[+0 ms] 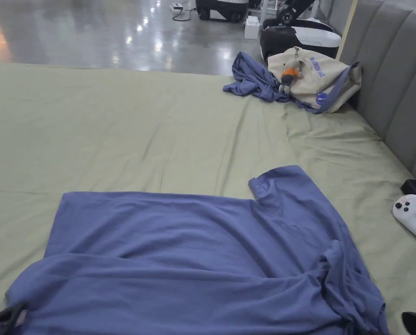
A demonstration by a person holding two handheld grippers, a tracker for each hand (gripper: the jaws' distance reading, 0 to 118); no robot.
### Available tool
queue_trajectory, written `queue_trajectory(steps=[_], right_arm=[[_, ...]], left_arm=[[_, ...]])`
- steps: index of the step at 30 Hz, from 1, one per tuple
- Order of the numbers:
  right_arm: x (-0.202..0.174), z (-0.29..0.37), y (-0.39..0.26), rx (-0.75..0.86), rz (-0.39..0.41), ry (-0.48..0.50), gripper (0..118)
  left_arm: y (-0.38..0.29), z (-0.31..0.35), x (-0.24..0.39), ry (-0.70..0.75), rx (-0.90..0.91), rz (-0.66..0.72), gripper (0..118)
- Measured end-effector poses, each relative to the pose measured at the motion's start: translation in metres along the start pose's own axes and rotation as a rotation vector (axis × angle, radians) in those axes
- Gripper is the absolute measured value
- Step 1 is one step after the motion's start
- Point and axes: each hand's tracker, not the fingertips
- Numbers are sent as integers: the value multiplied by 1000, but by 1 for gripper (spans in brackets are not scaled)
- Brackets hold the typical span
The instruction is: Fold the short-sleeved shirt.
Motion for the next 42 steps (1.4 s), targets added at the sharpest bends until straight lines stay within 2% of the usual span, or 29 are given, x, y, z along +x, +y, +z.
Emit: queue_trajectory(steps=[2, 3, 5, 7, 8, 9, 10, 11, 12, 14, 15, 18, 21, 23, 24, 25, 26, 27, 30, 32, 35, 39, 42], right_arm=[[-6, 36, 23, 177, 43, -95, 95], [-10, 55, 37, 293, 57, -120, 103], [-19, 87, 59, 477, 30, -132, 113], [-32, 104, 60, 586, -18, -170, 115], [-39, 107, 55, 588, -44, -182, 114], [-47, 103, 48, 587, -61, -226, 108], [-53, 99, 42, 573, -73, -255, 83], [-56, 95, 35, 571, -78, -236, 23], [-57, 91, 30, 567, -81, -222, 2], [-57, 88, 22, 553, -99, -208, 2], [-55, 86, 20, 518, -104, -173, 2], [-49, 70, 24, 505, -107, -163, 2], [-46, 67, 25, 484, -123, -141, 2], [-46, 65, 27, 471, -114, -134, 2], [-46, 64, 27, 465, -107, -129, 2], [-49, 66, 28, 464, -102, -123, 2], [-49, 66, 29, 460, -99, -118, 2], [-50, 65, 31, 454, -97, -118, 2], [-47, 62, 32, 438, -98, -114, 2], [-46, 60, 32, 431, -93, -119, 2], [-39, 53, 29, 410, -94, -119, 2], [-40, 48, 31, 387, -89, -125, 2], [-38, 46, 29, 369, -82, -126, 2]], left_arm=[[22, 18, -3, 68, 92, 16, 85], [36, 30, -6, 72, 156, 49, 85], [55, 55, -6, 91, 267, 79, 85], [62, 70, -1, 120, 310, 92, 85], [62, 76, 1, 118, 299, 128, 85], [58, 79, 4, 102, 296, 169, 76], [53, 81, 6, 99, 300, 194, 49], [46, 82, 10, 102, 305, 208, 1], [41, 80, 13, 108, 299, 197, 0], [37, 83, 17, 129, 275, 185, 0], [37, 83, 16, 78, 244, 186, 0], [36, 74, 13, 83, 252, 166, 0], [52, 44, -2, -37, 245, 187, 0], [78, 8, -12, -106, 186, 188, 2], [90, -14, -15, -94, 194, 154, 4], [101, -37, -18, -78, 171, 115, 26], [114, -66, -22, -70, 98, 71, 72], [123, -93, -27, -89, 78, 48, 101], [139, -175, -41, -97, -61, 33, 101], [146, -221, -51, -145, -166, 109, 101], [149, -284, -61, -124, -330, 122, 101], [143, -329, -70, -90, -407, 155, 101], [141, -333, -67, -80, -441, 168, 101]])
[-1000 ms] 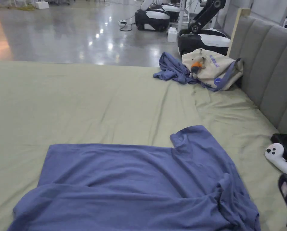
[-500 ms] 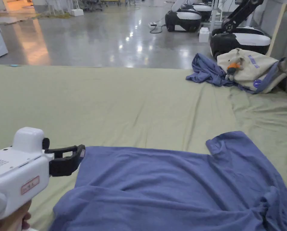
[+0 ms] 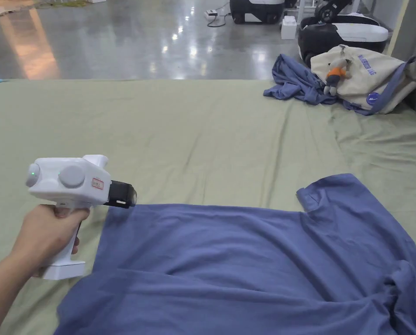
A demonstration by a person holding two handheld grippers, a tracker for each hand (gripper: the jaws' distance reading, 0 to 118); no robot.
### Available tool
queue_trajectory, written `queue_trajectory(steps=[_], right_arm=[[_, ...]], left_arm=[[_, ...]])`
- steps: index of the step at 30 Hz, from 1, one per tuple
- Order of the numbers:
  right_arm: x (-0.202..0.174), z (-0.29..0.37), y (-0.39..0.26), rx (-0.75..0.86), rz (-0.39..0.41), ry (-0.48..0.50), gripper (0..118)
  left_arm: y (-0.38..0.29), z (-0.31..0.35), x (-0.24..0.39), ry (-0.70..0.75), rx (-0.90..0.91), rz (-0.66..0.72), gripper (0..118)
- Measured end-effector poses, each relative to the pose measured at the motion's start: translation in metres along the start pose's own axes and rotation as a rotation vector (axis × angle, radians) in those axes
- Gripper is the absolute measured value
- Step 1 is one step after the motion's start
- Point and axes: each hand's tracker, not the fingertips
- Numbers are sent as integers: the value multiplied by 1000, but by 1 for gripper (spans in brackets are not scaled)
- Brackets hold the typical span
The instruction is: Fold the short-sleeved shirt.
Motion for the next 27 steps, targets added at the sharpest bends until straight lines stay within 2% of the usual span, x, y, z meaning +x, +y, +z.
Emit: queue_trajectory(steps=[8, 12, 15, 16, 17, 18, 21, 22, 23, 24, 25, 27], right_arm=[[6, -3, -3, -24, -8, -3, 2], [6, -2, -4, -30, -2, -3, 2], [6, -3, -4, -39, 0, -2, 2], [5, -4, -4, -42, 0, 1, 2], [5, -4, -4, -47, 3, 5, 2], [6, -6, -4, -58, 9, 14, 2], [11, -17, 4, -81, 12, 38, 4], [14, -23, 8, -86, 6, 37, 20], [19, -30, 15, -100, -1, 38, 50], [26, -42, 23, -136, -11, 61, 101], [32, -57, 32, -193, -13, 83, 118], [46, -87, 46, -184, -6, 88, 118]], left_arm=[[-14, 14, 22, -58, 2, -24, 101], [-16, 10, 33, -65, -61, -85, 95], [-26, 21, 53, 6, -36, -173, 60], [-26, 25, 57, -22, -28, -166, 37], [-27, 28, 62, -21, -6, -192, 6], [-26, 31, 60, 17, 38, -226, 4], [-27, 32, 63, -19, -6, -218, 4], [-31, 39, 66, -11, 0, -226, 4], [-32, 43, 66, -16, 12, -228, 4], [-32, 47, 65, -21, 25, -218, 4], [-32, 50, 64, -26, 38, -211, 4], [-29, 56, 61, -34, 47, -195, 4]])
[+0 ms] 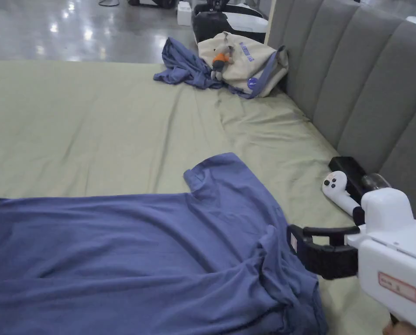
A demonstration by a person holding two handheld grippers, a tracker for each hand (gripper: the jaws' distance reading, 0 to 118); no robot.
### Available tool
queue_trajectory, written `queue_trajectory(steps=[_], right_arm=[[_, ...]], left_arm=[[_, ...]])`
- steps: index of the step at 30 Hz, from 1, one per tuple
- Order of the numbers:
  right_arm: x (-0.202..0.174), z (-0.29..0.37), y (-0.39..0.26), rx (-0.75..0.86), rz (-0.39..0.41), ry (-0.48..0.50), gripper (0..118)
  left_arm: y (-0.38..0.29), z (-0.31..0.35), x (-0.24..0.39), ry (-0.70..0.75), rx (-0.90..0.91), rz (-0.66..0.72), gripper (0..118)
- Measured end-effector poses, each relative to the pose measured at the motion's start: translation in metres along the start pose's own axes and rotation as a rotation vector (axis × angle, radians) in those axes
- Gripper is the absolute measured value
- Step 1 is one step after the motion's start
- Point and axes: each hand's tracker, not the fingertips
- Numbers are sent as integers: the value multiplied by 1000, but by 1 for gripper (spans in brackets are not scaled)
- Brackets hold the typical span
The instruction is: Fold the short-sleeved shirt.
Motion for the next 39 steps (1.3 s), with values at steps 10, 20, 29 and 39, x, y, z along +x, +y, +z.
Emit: queue_trajectory(steps=[10, 20, 29, 39], right_arm=[[38, -193, 32, -443, -22, 11, 115], [35, -213, 29, -536, -7, -29, 95], [23, -214, 34, -518, 16, 2, 8], [63, -178, 64, -366, -126, 156, 6]], left_arm=[[3, -4, -12, -13, 10, 27, 4], [4, 0, -10, -10, 10, 33, 4], [3, -6, -11, -8, 0, 33, 4], [13, 18, -25, -93, 52, 111, 4]])
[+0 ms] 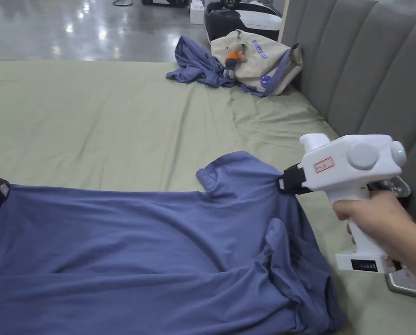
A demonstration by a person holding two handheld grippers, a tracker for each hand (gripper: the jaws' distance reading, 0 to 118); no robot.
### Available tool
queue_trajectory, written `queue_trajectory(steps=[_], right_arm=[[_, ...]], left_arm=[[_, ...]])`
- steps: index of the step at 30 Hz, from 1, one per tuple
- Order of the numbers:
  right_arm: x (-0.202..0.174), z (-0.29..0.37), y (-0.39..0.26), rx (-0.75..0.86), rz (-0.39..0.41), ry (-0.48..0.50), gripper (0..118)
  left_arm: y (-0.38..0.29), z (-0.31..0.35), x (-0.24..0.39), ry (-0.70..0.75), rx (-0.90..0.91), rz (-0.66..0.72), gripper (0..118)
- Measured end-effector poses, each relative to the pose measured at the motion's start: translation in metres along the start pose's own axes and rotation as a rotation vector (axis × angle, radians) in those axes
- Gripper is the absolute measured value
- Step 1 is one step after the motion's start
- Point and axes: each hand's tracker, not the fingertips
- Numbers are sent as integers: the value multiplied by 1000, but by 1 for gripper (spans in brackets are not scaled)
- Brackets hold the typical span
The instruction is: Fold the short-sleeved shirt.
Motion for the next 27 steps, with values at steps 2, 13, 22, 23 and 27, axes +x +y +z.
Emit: queue_trajectory(steps=[2, 13, 22, 23, 27], right_arm=[[0, 15, -3, 6, -1, 11, 6], [3, 92, -43, 217, 33, 145, 6], [-1, 143, -114, 313, 113, 203, 6], [-1, 147, -123, 320, 109, 210, 6], [-3, 156, -169, 337, 118, 209, 6]], left_arm=[[1, 13, -3, -29, 19, 8, 4], [-23, 97, -9, -151, 149, 42, 4], [-116, 153, -18, -230, 231, 109, 4], [-127, 158, -18, -227, 237, 109, 4], [-175, 173, -3, -222, 285, 127, 4]])
